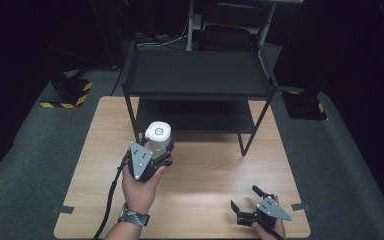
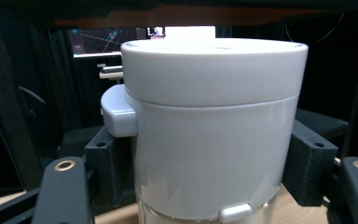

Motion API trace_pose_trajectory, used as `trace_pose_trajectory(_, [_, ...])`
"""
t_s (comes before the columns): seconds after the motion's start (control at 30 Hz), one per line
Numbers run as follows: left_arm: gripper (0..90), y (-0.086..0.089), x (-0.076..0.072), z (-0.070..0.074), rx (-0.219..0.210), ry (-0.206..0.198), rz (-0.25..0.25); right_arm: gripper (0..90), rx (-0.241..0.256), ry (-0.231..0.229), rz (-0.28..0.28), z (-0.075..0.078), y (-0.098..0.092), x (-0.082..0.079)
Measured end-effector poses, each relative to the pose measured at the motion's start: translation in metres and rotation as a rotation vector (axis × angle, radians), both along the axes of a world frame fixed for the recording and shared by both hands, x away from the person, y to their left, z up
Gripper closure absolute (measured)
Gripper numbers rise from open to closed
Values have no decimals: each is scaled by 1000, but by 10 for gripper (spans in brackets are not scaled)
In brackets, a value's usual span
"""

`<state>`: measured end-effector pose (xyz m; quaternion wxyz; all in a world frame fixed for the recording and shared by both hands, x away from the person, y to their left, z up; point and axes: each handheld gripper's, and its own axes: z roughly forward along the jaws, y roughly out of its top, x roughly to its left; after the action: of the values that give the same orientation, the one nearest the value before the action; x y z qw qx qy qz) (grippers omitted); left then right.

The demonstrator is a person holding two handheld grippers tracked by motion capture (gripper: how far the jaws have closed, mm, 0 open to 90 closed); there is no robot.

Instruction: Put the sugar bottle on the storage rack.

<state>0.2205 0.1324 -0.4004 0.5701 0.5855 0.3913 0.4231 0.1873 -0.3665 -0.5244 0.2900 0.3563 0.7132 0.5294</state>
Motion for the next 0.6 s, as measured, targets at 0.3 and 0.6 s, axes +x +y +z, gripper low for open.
trace_pose_trajectory(0.3, [295,-9,25,10,-1,-5,18,0,0,-2,6,0,-1,0])
trace_pose_trajectory(0.6, [295,-12,48,9,-22,-14,46,0,8,0,12,-1,-3,1])
